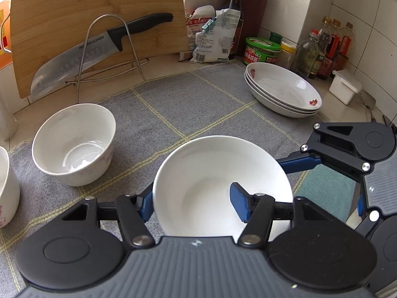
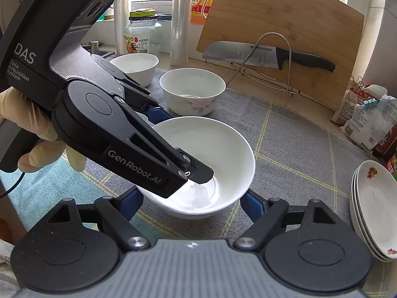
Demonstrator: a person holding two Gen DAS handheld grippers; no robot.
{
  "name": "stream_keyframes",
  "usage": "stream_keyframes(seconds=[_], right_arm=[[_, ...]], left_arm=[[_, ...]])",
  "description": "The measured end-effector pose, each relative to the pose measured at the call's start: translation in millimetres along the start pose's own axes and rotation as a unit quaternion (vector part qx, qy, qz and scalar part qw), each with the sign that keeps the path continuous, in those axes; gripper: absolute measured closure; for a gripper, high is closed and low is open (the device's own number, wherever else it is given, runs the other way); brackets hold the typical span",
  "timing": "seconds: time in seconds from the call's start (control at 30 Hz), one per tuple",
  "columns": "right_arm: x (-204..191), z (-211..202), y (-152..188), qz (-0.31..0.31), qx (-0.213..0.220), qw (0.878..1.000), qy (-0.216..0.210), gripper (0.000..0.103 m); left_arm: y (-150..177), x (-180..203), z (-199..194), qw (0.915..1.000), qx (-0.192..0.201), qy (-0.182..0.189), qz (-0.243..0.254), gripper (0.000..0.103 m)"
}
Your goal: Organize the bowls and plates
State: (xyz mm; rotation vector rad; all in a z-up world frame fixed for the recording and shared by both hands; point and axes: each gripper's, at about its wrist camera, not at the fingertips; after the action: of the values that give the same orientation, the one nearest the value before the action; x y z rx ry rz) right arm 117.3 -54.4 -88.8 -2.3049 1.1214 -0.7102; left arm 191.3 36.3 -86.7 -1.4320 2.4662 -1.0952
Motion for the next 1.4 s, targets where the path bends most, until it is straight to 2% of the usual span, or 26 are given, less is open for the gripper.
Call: stream_keyframes(seconds=[0.33, 0.83, 0.93, 0.97, 1.0, 1.03, 1.23, 1.4], right_arm=[[13, 4, 7, 0.023, -0.006, 1.0, 0.002, 0.015], [19, 11, 10, 0.038, -0.011, 0.999, -0.009, 0.015], [20, 12, 10, 0.037, -0.01, 0.999, -0.013, 0.012], [21, 12, 9, 0.039, -0.008, 0.999, -0.017, 0.008], [21, 11, 9, 0.04, -0.005, 0.999, -0.019, 0.0], [21, 10, 9, 0.038, 0.002, 0.999, -0.019, 0.0], [21, 6, 8, 0.026, -0.001, 0.999, -0.019, 0.0], [24, -2, 5, 0.024, 0.006, 0.999, -0.022, 0.0]], left_arm=[[-5, 7, 16, 0.9999, -0.012, -0.001, 0.012, 0.042], [-7, 5, 21, 0.9999, -0.013, 0.002, 0.002, 0.042], [-6, 6, 21, 0.9999, -0.013, 0.005, 0.003, 0.033], [-6, 7, 21, 0.9999, -0.01, 0.005, 0.006, 0.024], [-6, 8, 20, 0.9999, -0.005, 0.0, 0.009, 0.019], [-5, 9, 18, 0.9999, 0.004, -0.009, 0.012, 0.013], [-6, 3, 0, 0.9995, 0.029, -0.014, -0.008, 0.012], [-2, 0, -22, 0.9972, 0.061, -0.036, -0.027, 0.011]])
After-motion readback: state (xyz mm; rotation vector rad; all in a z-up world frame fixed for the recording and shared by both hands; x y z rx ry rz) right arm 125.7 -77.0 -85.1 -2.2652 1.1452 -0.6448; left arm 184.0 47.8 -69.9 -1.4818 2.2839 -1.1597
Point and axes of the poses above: each gripper's, at about its wrist camera, not at the fingertips, and z roughly the way its jaws point, x to its right, y to its underside, and after that the axes turned 13 degrees about -z, right-handed
